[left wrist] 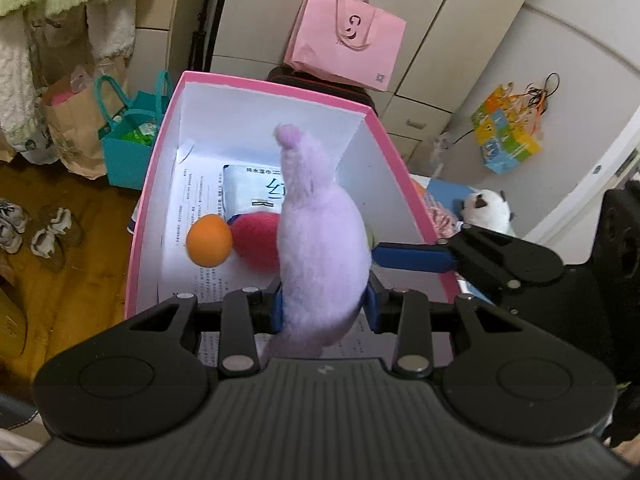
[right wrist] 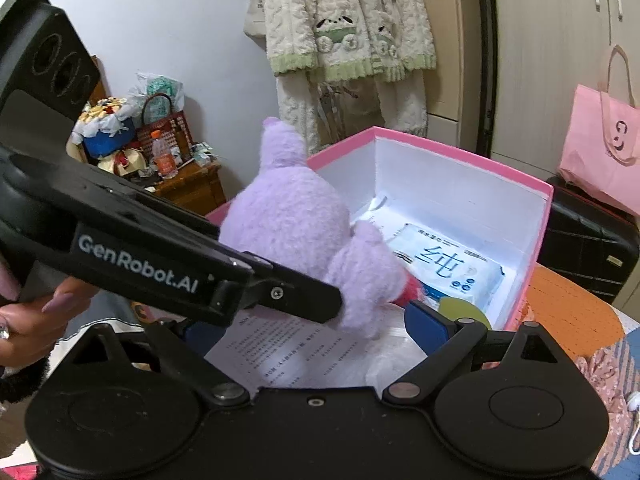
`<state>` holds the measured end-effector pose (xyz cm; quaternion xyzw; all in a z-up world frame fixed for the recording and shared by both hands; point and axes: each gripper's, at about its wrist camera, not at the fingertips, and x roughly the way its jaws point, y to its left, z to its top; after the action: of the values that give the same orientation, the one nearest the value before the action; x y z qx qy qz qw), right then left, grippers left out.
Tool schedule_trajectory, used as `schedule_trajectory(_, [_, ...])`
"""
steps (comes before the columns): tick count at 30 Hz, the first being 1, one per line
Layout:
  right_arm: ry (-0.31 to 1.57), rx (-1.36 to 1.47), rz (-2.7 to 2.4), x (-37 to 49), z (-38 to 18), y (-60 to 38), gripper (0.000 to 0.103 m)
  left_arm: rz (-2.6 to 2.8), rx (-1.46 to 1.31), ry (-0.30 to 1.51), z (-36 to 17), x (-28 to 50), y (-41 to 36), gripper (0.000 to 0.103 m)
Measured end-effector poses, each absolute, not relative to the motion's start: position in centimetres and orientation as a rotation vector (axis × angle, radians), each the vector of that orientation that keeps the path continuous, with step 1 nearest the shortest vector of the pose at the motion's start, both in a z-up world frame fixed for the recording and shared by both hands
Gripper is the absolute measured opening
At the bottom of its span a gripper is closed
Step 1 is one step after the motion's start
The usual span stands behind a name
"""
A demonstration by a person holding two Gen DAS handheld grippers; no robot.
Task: Organize soft objects
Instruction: 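Lift the lilac plush with the left tool and carry it into the shoebox, then open the left tool to release the lilac plush in the box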
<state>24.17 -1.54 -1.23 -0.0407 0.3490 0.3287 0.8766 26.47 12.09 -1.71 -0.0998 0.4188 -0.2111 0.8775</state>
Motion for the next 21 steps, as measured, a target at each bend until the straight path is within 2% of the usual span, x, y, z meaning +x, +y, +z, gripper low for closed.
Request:
schedule_trajectory(7, [0.729,-0.120,0.667,24.2,-1.1,-1.5,0.097,-0.364,-0.143,0.835,-1.6,26.0,11.7,0.039])
schedule_trajectory(17, [0.684,-0.129,0.657,21.9,0.5,-2.6,0.097,-0.336,-0.080,0.737,2.0,21.8,11.8,0.050])
schedule_trajectory(21, [0.661,-0.135,0.646,20.7,1.5,-3.7,0.097,-0.359,-0.066,0.710,3.1,20.0,11.3,0.050])
